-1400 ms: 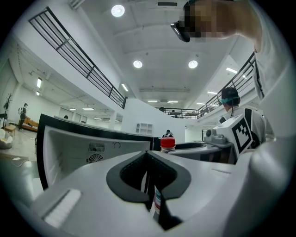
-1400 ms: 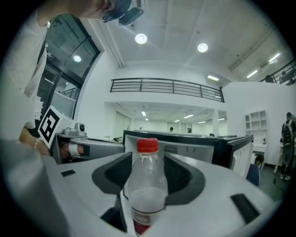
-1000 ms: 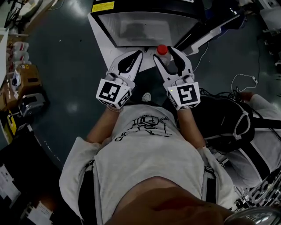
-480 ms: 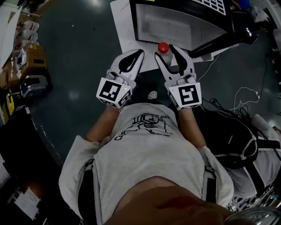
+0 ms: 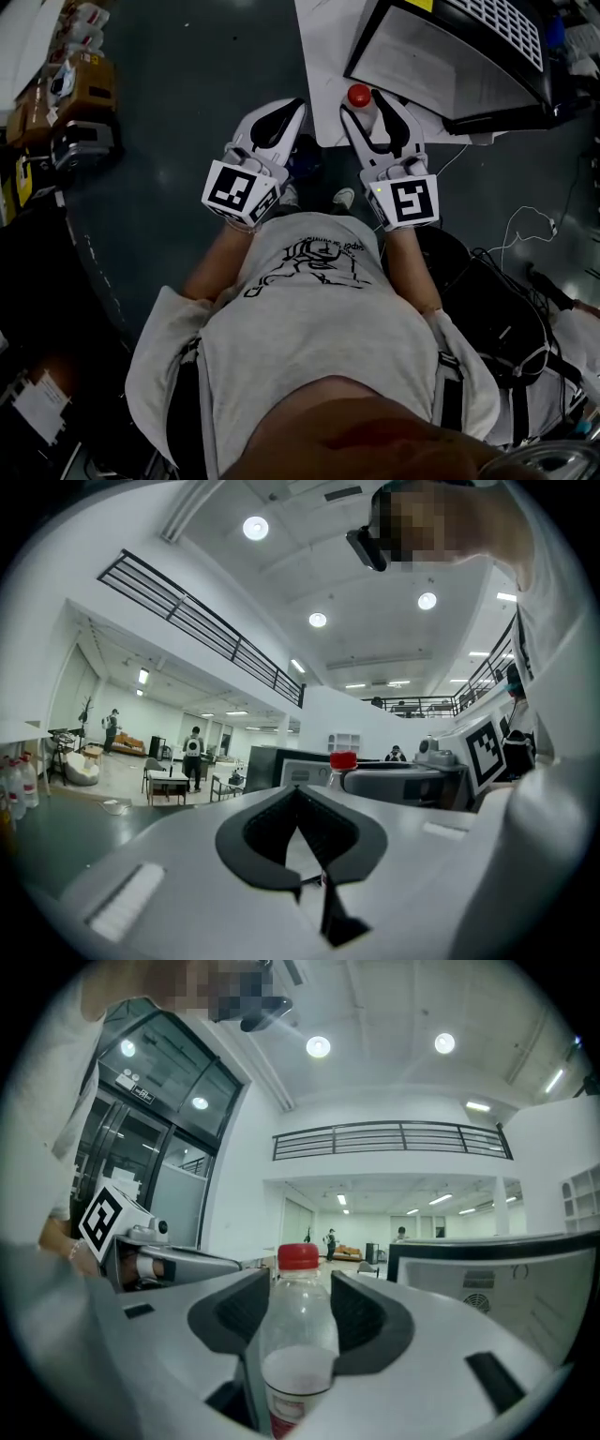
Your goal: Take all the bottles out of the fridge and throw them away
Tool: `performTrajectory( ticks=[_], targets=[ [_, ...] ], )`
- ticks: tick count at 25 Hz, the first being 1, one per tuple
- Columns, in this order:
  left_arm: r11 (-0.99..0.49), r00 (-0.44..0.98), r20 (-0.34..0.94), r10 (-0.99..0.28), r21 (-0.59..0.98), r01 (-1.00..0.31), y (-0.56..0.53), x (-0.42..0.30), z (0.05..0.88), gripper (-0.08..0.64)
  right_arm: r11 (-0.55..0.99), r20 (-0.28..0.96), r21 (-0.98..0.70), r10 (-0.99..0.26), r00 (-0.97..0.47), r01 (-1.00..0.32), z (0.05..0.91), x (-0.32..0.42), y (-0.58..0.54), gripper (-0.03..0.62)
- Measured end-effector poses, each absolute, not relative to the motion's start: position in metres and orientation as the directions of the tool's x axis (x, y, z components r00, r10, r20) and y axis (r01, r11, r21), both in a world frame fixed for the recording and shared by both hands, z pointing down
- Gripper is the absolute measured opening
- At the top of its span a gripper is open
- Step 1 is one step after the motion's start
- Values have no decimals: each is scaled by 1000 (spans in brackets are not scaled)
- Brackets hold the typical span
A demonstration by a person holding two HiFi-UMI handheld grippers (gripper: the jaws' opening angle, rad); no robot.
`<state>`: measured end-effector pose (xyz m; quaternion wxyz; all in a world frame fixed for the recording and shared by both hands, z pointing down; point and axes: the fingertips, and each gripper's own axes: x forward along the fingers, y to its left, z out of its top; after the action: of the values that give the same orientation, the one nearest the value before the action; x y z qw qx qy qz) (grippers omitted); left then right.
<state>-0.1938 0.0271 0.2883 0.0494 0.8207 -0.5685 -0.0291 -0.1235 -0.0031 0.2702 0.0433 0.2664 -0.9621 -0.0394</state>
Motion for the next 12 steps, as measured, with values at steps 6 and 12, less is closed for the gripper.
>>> performTrajectory(
  ticks=[6,12],
  targets=[
    [-308,312,13,-950,132,-942,64,-253,294,9,873,55,88,-485,-873,-480,274,-183,27,209],
    [-291,294,3,-956,141,-946,83,-293,298,9,894,36,64,-447,-894,-444,282,-227,50,206]
  ],
)
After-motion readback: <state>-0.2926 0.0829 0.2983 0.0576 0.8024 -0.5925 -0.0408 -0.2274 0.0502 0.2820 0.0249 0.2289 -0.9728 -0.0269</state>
